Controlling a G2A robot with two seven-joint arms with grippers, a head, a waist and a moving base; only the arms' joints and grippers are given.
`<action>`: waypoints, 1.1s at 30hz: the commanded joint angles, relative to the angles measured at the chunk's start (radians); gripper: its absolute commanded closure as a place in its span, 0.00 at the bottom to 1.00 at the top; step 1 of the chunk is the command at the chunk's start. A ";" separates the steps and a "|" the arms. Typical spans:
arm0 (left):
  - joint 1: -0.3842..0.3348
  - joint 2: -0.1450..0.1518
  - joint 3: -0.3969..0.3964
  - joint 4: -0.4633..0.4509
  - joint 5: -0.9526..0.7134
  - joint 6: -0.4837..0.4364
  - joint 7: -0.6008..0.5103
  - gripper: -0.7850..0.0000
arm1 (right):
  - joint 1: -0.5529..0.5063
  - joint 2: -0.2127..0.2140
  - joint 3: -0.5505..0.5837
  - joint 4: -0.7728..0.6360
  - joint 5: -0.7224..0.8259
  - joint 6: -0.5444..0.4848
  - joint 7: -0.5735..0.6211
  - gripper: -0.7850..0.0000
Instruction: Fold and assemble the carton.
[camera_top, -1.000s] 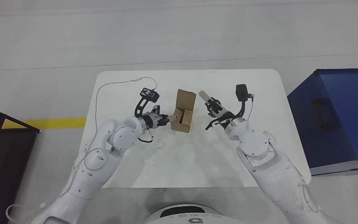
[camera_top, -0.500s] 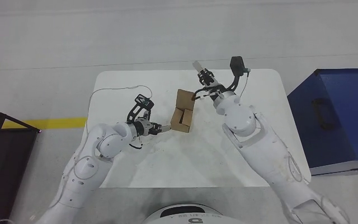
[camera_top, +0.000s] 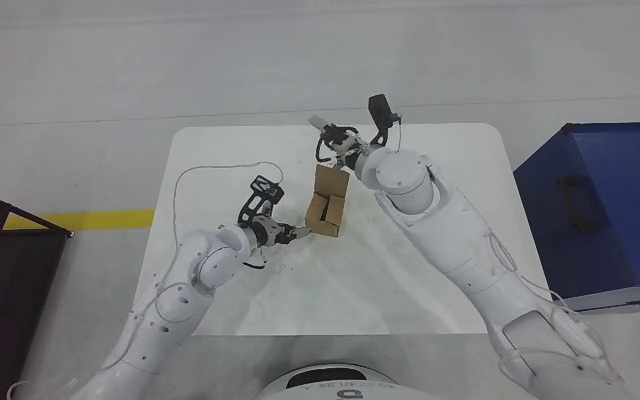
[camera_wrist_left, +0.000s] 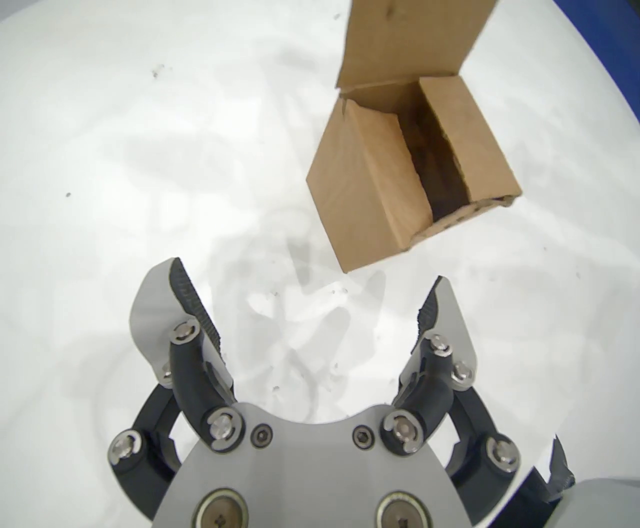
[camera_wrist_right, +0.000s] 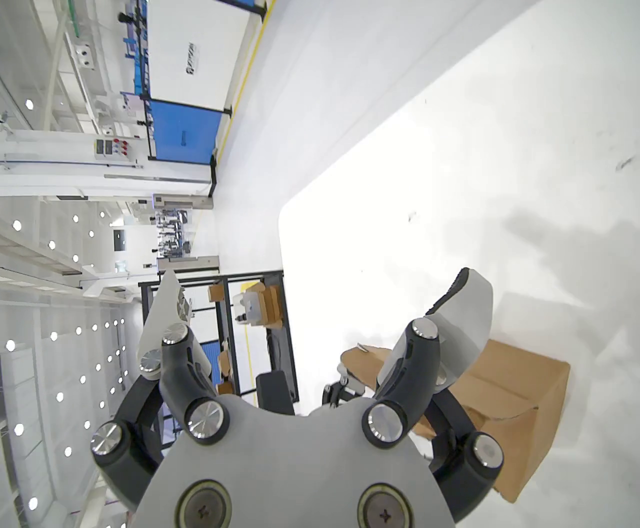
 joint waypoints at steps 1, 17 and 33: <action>-0.008 -0.005 0.012 0.015 0.014 0.027 0.032 0.00 | -0.010 0.004 0.012 -0.018 0.018 0.016 0.056 0.00; -0.028 -0.013 -0.011 0.066 0.061 0.087 0.098 0.00 | -0.097 0.058 0.053 -0.064 -0.069 0.134 0.363 0.04; 0.012 -0.009 -0.063 0.047 0.058 0.088 0.110 0.00 | -0.067 0.084 -0.035 -0.069 -0.320 0.274 0.439 0.35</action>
